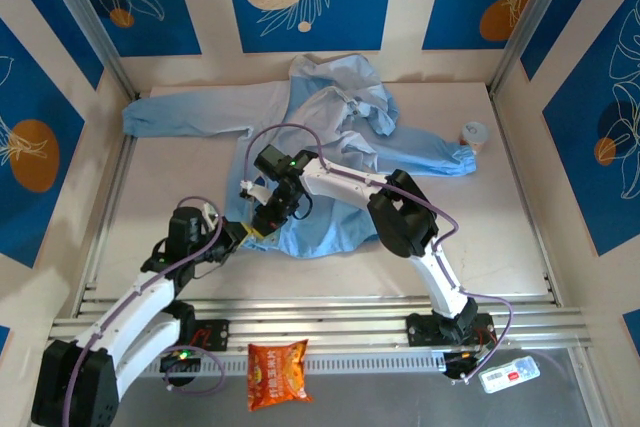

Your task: Zip up the jacket

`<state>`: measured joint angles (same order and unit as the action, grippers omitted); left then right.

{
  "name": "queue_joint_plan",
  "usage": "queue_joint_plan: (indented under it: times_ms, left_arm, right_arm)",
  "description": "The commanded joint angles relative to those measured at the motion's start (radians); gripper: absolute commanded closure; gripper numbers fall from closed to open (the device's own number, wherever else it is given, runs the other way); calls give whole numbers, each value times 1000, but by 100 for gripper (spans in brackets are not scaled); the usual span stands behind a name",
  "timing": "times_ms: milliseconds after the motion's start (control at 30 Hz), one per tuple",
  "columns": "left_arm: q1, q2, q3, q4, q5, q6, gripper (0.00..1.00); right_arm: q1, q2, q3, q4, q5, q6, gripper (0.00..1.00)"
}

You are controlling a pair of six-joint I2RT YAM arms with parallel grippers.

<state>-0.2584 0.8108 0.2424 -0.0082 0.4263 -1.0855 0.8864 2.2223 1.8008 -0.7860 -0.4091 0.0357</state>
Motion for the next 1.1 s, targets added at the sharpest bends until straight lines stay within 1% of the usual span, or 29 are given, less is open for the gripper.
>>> queue_joint_plan:
  times_ms: [0,33,67,167,233,367,567,633,700,833,1067]
  left_arm:
    - [-10,-8,21,-59,75,39,76]
    - [-10,-9,21,-58,80,41,71]
    - [-9,-10,21,-58,83,43,69]
    - [-9,-19,16,-55,79,41,70]
    - [-8,-24,11,-46,70,35,73]
    - [-8,-36,-4,-10,44,12,72]
    - [-9,-29,-27,77,25,-49,59]
    - [-8,-25,-35,100,11,-71,57]
    - [-9,-21,-40,122,-1,-86,57]
    - [-8,-9,-53,163,-24,-113,63]
    - [-9,0,-69,200,-49,-137,68]
  right_arm:
    - [-21,18,25,24,3,-3,100]
    - [-21,19,24,24,-5,-3,100]
    - [-23,19,22,24,-13,-3,100]
    - [-24,16,21,25,-25,-1,100]
    - [-23,13,20,26,-33,-2,100]
    - [-17,10,17,21,-43,-11,100]
    - [-10,9,9,20,-57,-16,100]
    - [-6,9,9,21,-60,-14,100]
    - [-3,8,11,21,-60,-13,100]
    - [1,8,9,21,-60,-11,100]
    - [3,2,-1,20,-63,-13,100]
